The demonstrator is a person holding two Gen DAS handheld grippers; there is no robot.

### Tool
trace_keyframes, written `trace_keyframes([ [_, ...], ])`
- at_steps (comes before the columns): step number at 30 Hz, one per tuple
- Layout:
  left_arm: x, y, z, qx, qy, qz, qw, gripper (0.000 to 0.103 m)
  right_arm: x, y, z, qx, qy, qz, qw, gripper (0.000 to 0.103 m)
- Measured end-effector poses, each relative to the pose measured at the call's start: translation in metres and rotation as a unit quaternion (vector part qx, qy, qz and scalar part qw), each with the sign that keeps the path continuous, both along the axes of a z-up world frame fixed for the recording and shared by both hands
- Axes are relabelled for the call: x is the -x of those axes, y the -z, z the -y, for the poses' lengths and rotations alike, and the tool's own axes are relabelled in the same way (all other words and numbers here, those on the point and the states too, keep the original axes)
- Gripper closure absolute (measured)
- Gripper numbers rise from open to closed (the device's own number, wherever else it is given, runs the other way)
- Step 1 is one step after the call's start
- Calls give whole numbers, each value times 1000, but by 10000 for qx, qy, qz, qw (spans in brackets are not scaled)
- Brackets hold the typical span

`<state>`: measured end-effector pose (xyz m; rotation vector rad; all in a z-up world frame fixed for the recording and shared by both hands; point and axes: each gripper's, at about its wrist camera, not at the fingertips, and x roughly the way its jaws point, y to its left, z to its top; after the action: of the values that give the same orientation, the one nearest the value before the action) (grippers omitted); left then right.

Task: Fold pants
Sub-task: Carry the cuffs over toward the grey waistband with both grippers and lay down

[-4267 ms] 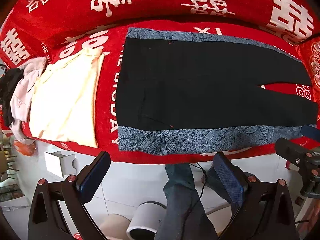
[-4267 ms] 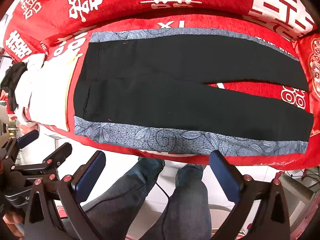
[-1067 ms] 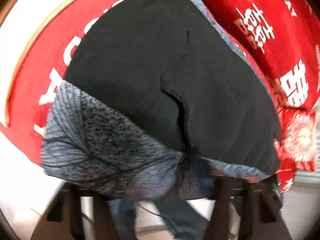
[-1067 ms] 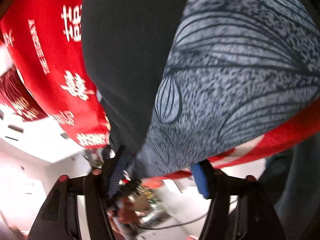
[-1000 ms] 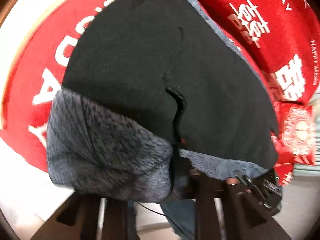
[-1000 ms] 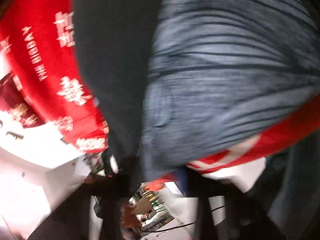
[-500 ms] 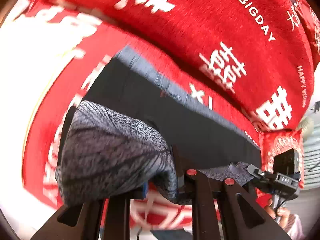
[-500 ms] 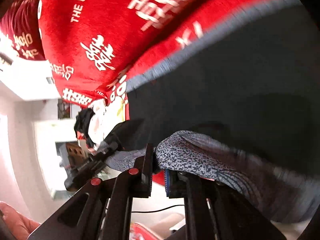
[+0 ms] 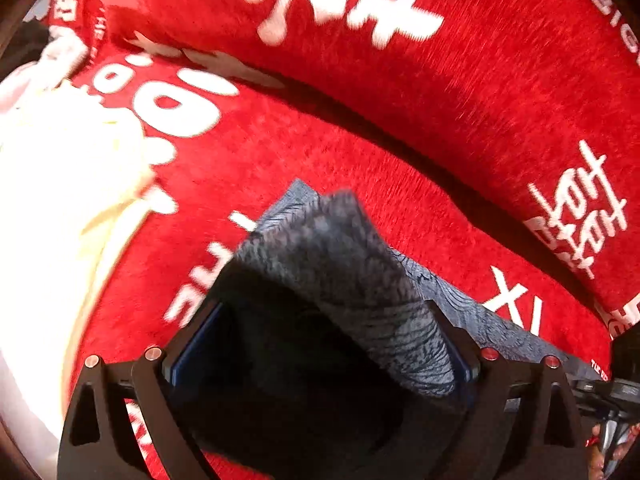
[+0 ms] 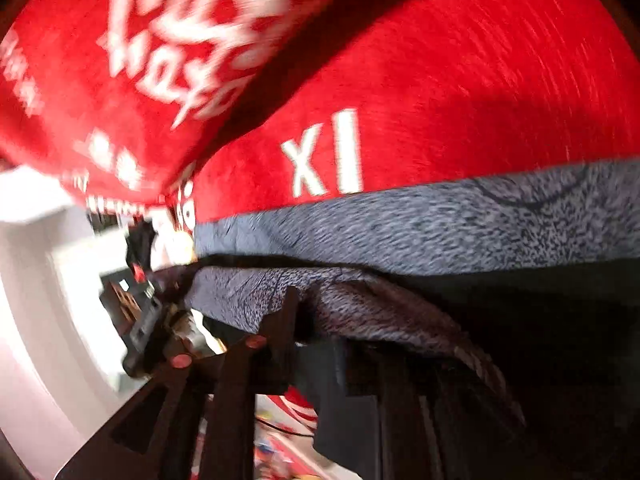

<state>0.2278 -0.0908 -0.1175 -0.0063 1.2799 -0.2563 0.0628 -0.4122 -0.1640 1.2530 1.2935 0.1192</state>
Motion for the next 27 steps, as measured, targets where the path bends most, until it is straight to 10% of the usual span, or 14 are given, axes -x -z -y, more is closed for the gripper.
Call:
trace_keyframes([
  [2, 7, -22, -11, -86, -118, 189, 9997, 8, -3, -26, -9, 294, -343, 318, 9985, 28],
  [3, 10, -31, -16, -102, -180, 270, 9994, 8, -2, -42, -14, 521, -473, 477, 9964, 26],
  [9, 16, -28, -6, -410, 93, 178, 9990, 8, -4, -82, -41, 911, -1020, 877, 9867, 34],
  [15, 16, 42, 38, -1124, 411, -144, 9927, 8, -41, -31, -50, 1726, -1548, 230, 9725, 49],
  [27, 98, -1, 90, -1327, 1554, -69, 9789, 8, 52, -73, -4, 1436, -338, 273, 9887, 47],
])
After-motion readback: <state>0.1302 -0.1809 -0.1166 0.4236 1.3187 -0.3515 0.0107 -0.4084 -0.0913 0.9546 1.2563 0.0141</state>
